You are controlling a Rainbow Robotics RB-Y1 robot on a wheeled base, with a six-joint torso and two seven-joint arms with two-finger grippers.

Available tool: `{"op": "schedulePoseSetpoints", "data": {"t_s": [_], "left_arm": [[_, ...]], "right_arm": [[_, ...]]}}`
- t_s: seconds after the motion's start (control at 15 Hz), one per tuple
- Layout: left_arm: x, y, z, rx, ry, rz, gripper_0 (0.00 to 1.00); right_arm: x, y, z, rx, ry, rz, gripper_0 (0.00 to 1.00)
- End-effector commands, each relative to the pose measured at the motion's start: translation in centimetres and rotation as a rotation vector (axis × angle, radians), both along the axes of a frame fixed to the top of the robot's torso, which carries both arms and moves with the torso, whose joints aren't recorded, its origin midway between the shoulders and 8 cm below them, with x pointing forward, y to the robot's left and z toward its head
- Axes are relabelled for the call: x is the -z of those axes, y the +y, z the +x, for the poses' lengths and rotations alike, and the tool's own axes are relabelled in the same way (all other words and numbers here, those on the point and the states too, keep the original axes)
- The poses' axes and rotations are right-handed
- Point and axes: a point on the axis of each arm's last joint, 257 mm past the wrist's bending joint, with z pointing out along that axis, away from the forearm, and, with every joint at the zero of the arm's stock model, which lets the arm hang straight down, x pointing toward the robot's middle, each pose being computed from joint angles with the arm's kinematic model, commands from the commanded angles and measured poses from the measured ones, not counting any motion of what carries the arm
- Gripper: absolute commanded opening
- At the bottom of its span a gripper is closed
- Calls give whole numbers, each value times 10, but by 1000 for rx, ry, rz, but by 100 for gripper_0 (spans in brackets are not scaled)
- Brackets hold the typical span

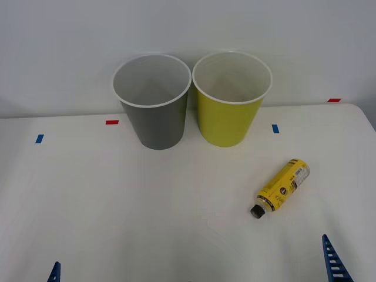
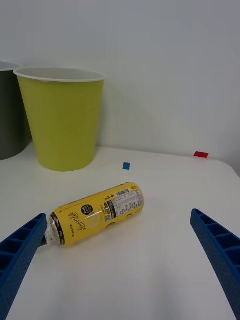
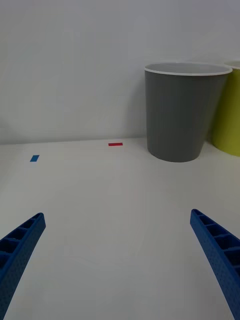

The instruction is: Put cans in the gray bin and PET bottles in the light green bin.

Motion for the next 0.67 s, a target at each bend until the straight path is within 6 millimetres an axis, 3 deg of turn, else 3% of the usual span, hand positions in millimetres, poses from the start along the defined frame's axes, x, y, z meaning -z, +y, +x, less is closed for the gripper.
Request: {"op": "schedulePoseSetpoints", "data": {"t_s": [0.07, 0.67], "left_arm": [[0, 0, 0, 0, 0, 0, 100], [0, 0, 0, 0, 0, 0, 100]], "right_arm": [[0, 0, 0, 0, 0, 0, 100], [0, 0, 0, 0, 0, 0, 100]]}}
